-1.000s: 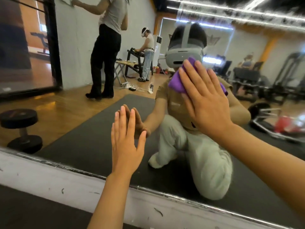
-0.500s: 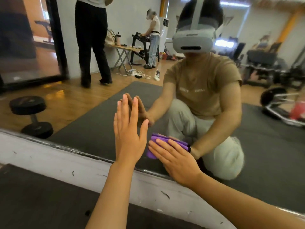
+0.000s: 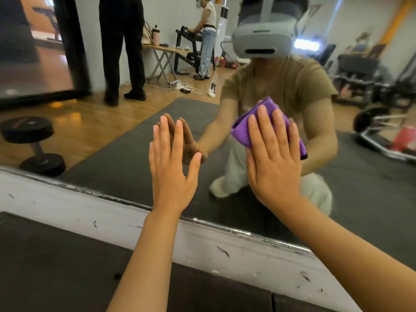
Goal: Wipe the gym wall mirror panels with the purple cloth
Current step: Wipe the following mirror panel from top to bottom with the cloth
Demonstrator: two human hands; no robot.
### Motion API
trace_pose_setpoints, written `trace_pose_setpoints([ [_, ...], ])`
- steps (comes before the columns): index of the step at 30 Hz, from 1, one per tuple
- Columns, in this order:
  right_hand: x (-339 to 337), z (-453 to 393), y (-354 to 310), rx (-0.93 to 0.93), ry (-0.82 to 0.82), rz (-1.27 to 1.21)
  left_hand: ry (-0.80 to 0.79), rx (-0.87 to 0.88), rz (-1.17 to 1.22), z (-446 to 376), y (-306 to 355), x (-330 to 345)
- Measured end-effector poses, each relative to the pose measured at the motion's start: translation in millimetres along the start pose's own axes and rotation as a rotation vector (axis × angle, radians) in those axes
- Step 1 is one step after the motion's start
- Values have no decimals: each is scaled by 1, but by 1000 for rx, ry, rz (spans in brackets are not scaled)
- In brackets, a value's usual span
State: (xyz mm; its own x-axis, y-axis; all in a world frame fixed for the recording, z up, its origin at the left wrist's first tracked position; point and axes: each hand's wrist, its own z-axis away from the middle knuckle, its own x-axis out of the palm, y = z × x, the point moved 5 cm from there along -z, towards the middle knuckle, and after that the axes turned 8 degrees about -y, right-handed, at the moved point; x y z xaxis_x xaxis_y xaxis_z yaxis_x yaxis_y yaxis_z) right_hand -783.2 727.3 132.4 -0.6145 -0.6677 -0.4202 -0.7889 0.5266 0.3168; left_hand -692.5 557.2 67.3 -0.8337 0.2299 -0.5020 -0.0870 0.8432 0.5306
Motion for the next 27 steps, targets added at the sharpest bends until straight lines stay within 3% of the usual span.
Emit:
trace_pose_setpoints([
  [6,65,109,-50,-420,-401,138,39,-21,15,7,-3,9],
  [15,81,147,-66,-535,-528,199,63,-61,45,15,2,17],
  [18,62,117,-46,-463,-431,170,45,-56,48,18,0,20],
  [23,-7,18,24,31,6,25,48,-67,82,18,3,21],
  [27,-6,24,26,5,39,35,88,-89,119,18,6,23],
])
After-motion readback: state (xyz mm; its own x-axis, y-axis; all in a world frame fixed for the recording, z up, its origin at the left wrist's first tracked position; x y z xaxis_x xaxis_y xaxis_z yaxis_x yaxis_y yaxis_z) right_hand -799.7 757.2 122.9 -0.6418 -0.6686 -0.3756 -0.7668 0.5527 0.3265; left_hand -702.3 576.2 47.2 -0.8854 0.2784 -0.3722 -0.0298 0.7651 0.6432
